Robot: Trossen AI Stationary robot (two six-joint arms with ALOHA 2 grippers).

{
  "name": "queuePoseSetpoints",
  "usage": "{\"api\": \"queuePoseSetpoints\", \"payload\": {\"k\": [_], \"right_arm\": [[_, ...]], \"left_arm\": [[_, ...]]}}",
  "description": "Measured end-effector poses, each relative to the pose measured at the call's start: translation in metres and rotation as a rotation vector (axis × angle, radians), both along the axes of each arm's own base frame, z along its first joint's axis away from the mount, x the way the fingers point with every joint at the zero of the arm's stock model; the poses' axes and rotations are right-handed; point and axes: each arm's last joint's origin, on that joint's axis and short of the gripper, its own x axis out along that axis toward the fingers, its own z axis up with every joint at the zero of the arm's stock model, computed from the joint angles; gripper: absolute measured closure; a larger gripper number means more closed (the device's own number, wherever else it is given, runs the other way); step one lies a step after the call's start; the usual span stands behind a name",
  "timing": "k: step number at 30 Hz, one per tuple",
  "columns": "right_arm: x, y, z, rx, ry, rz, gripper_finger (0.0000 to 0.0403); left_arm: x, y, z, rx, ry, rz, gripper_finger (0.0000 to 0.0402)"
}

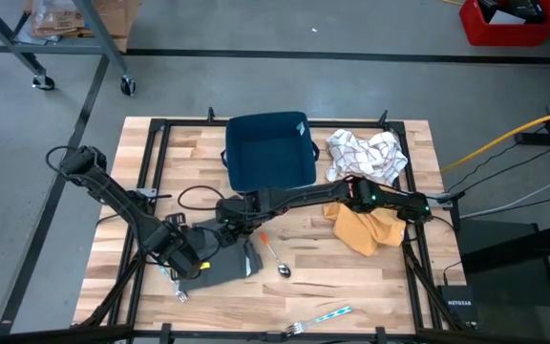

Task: Fold towel
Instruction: Fold the gray towel

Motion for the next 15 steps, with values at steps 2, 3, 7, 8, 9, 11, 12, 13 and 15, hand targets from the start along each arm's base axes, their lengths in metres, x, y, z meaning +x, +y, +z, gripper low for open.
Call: {"api": "queuePoseSetpoints", "payload": {"k": [2,3,7,8,9,11,12,13,15], "right_arm": [[0.000,0.000,0.000,0.000,0.000,0.000,0.0110],[0.000,0.000,0.000,0.000,0.000,0.000,0.0110],[0.000,0.000,0.000,-0.004,-0.001,0.007,0.0110],[0.000,0.000,0.000,-0.009,-0.004,0.018,0.0110],[0.000,0.000,0.000,-0.014,-0.005,0.027,0.0110],[0.000,0.000,0.000,-0.027,-0.011,0.053,0.0110],[0.000,0.000,0.000,-0.031,-0.013,0.068,0.0110],[0.000,0.001,0.000,-0.029,-0.015,0.081,0.0110],[0.000,0.001,0.000,-0.021,-0.017,0.105,0.0110]], "left_arm": [[0.002,-0.002,0.000,-0.018,-0.027,0.000,0.0190],[0.003,-0.003,0.000,-0.025,-0.036,0.000,0.0190],[0.008,-0.007,0.001,-0.067,-0.086,0.004,0.0190],[0.009,-0.008,0.001,-0.075,-0.097,-0.004,0.0190],[0.010,-0.008,0.001,-0.082,-0.109,-0.016,0.0190],[0.012,-0.010,0.002,-0.088,-0.131,-0.047,0.0190],[0.013,-0.010,0.002,-0.077,-0.142,-0.059,0.0190],[0.014,-0.009,0.002,-0.066,-0.148,-0.067,0.0190],[0.015,-0.006,0.002,-0.057,-0.143,-0.059,0.0190]]}}
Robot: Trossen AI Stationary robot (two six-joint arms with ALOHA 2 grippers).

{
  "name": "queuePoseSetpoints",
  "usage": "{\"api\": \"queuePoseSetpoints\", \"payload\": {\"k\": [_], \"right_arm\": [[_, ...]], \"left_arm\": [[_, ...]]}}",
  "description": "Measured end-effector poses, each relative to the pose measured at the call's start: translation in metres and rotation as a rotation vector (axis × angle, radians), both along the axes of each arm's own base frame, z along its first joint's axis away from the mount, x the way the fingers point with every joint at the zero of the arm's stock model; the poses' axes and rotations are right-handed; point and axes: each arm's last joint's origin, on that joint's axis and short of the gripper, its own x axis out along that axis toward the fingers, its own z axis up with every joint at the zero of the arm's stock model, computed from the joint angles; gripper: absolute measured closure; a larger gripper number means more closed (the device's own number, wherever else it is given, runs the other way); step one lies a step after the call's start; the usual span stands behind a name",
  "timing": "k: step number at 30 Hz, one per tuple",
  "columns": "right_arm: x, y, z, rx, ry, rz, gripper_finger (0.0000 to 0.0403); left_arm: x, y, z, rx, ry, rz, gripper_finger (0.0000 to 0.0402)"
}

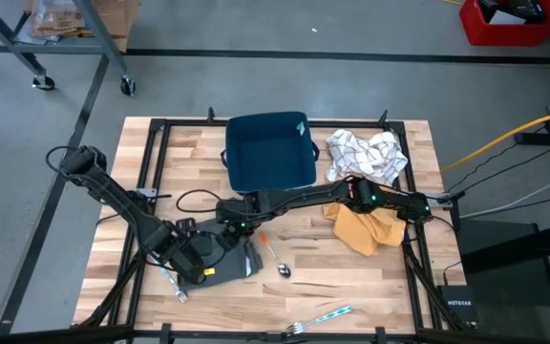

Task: Fold towel
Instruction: Fold the gray towel

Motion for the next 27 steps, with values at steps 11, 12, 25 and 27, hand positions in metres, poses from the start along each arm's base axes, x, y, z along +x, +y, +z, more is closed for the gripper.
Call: {"api": "queuePoseSetpoints", "payload": {"k": [11,12,25,27], "right_arm": [[-0.001,0.003,0.000,-0.002,-0.023,0.145,0.0110],[-0.001,0.003,0.000,-0.003,-0.023,0.147,0.0110],[-0.005,0.002,-0.023,-0.042,0.039,0.157,0.0110],[-0.006,0.001,-0.026,-0.040,0.049,0.157,0.0110]], "left_arm": [[-0.003,0.002,-0.001,0.027,0.028,-0.006,0.0190],[-0.005,0.003,-0.001,0.037,0.044,0.005,0.0190],[-0.020,0.009,-0.040,-0.097,0.207,0.154,0.0190],[-0.020,0.009,-0.043,-0.102,0.202,0.153,0.0190]]}}
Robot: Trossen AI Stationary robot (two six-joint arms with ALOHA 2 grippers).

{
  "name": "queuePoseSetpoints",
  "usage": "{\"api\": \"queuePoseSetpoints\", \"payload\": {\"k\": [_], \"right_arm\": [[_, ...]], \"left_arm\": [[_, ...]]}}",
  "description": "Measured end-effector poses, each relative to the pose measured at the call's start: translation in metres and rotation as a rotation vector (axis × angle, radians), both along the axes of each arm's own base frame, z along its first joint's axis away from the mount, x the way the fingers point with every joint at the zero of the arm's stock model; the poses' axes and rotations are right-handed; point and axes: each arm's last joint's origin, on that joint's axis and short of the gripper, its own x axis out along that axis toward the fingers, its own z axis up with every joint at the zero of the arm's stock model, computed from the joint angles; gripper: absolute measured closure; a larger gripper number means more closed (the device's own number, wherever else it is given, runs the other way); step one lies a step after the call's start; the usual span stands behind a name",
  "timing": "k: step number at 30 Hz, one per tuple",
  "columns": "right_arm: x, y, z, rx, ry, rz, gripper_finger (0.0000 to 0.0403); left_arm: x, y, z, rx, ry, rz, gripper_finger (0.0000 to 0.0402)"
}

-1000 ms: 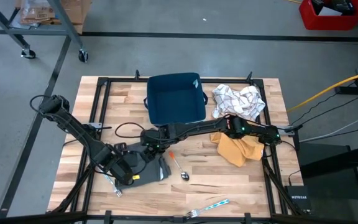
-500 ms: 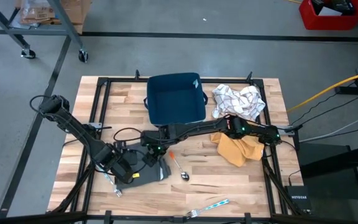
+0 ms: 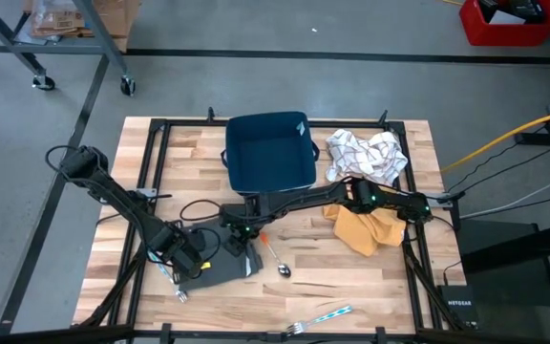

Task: Fold towel
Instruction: Fold the gray towel

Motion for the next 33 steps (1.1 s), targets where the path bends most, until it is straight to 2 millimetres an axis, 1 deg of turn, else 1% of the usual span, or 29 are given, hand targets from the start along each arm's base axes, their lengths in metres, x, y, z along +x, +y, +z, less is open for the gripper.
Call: {"api": "queuePoseSetpoints", "payload": {"k": [3,6,9,11,15,21,23,25,28,31,33], "right_arm": [[-0.001,0.000,-0.004,0.006,0.011,0.002,0.0112],[-0.002,0.001,-0.006,0.029,0.024,0.012,0.0130],[-0.002,0.002,-0.007,0.057,0.023,0.024,0.0166],[-0.002,0.002,-0.007,0.066,0.024,0.029,0.0197],[-0.002,0.002,-0.007,0.076,0.026,0.033,0.0269],[-0.003,0.007,-0.006,0.089,0.027,0.048,0.0383],[-0.003,0.010,-0.006,0.094,0.028,0.057,0.0390],[-0.004,0.014,-0.006,0.094,0.029,0.064,0.0378],[-0.005,0.023,-0.006,0.097,0.030,0.082,0.0372],[-0.007,0.030,-0.006,0.096,0.031,0.098,0.0391],[-0.008,0.036,-0.006,0.096,0.032,0.108,0.0393]], "left_arm": [[0.000,0.000,-0.003,-0.008,-0.010,-0.004,0.0190],[0.000,-0.001,-0.010,-0.036,-0.025,-0.008,0.0190],[-0.002,0.000,-0.015,-0.062,-0.009,-0.013,0.0191],[-0.002,0.000,-0.015,-0.068,-0.001,-0.013,0.0199],[-0.002,0.000,-0.015,-0.072,0.006,-0.025,0.0239],[-0.002,0.000,-0.015,-0.072,0.007,-0.025,0.0337],[-0.002,0.000,-0.015,-0.072,0.007,-0.025,0.0374],[-0.003,0.000,-0.015,-0.073,0.007,-0.021,0.0394],[-0.003,0.000,-0.014,-0.071,0.009,-0.024,0.0393],[0.000,-0.003,-0.009,-0.088,0.000,-0.026,0.0399],[0.002,-0.004,-0.004,-0.095,-0.009,-0.034,0.0398]]}}
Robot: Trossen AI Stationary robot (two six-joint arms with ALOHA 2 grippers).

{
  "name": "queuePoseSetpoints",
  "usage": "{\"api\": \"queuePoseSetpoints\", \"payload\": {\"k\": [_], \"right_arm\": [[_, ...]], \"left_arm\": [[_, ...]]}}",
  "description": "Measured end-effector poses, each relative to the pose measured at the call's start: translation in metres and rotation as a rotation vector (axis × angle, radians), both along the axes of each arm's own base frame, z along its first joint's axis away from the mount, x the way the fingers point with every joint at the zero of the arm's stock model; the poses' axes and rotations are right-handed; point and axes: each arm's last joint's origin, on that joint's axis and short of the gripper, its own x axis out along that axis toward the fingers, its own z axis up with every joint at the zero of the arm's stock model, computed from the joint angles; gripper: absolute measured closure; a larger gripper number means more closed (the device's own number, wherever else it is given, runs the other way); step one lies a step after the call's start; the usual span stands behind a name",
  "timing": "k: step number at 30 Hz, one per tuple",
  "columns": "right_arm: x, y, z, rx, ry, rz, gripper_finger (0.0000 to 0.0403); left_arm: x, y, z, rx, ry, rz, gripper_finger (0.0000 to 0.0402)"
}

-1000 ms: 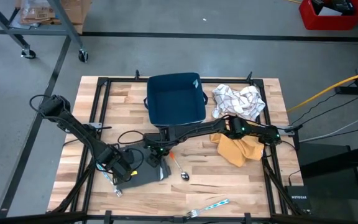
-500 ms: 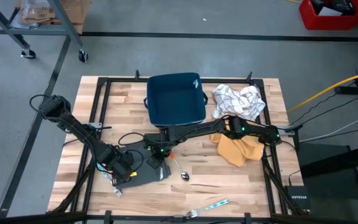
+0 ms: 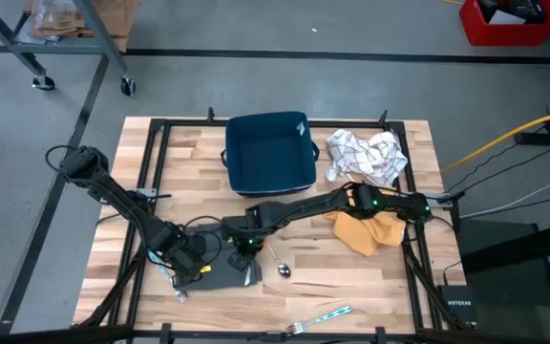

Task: Fold towel
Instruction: Fold the gray towel

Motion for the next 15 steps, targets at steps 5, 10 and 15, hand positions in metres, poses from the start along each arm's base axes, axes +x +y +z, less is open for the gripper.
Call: {"api": "queuePoseSetpoints", "payload": {"k": [5,10,15], "right_arm": [[-0.001,0.011,0.010,0.000,-0.015,0.018,0.0387],[0.001,0.020,0.036,-0.055,-0.104,0.006,0.0394],[-0.005,0.014,0.057,-0.145,-0.142,-0.046,0.0391]], "left_arm": [[0.002,-0.002,0.015,0.013,0.011,-0.020,0.0400],[0.004,-0.003,0.027,0.022,0.019,-0.022,0.0401],[0.002,0.001,0.042,0.098,0.018,-0.014,0.0401]]}}
